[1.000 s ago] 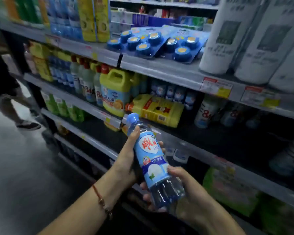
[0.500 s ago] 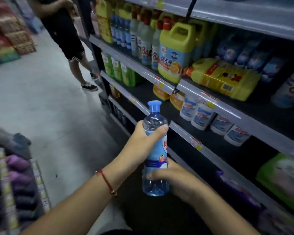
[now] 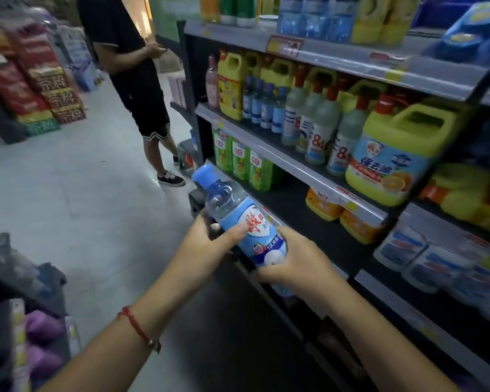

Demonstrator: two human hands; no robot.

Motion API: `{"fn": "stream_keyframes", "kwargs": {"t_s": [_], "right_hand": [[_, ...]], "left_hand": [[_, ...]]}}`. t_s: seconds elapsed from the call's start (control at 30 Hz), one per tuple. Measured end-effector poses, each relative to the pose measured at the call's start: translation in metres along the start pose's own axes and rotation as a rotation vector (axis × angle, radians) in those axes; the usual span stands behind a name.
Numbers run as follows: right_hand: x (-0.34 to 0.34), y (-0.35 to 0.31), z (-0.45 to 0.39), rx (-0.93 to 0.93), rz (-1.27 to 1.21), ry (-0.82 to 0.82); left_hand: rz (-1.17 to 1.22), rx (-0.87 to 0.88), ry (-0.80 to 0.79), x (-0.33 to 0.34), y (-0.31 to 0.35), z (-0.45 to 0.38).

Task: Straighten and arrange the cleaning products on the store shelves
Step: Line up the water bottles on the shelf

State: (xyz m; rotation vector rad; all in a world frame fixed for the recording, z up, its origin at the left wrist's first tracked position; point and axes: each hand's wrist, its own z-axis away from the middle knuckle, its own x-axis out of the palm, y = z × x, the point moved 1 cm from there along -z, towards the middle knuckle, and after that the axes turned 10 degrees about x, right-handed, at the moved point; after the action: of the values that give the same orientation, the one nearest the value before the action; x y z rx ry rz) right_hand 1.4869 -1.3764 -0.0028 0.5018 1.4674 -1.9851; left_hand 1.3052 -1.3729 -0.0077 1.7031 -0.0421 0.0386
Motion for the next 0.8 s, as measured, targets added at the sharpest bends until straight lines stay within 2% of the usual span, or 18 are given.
{"fn": "stream_keyframes", "kwargs": {"t_s": [0.13,0.23,0.33,0.57,0.8], "right_hand": [[-0.02,-0.06,-0.026,-0.249,0.373,0.315],[-0.032,-0.095,-0.053,-0.337,0.495,0.458],[-0.046,-0.124,-0.084,-0.355,0.352,0.452],[-0.103,-0.163,-0.17,-0.419,-0.212,0.28],[-0.143,-0.199,-0.26,-0.506,-0.265,0.389]], "left_hand": [[0.168,-0.087,-0.038,-0.025,0.003,-0.048],[0.216,-0.055,-0.092,-0.03,0.015,-0.09],[0.19,0.046,-0.092,-0.034,0.041,-0.14],[0.138,0.245,-0.118,-0.023,0.109,-0.265],[0.075,0.405,-0.089,-0.023,0.142,-0.37]]}}
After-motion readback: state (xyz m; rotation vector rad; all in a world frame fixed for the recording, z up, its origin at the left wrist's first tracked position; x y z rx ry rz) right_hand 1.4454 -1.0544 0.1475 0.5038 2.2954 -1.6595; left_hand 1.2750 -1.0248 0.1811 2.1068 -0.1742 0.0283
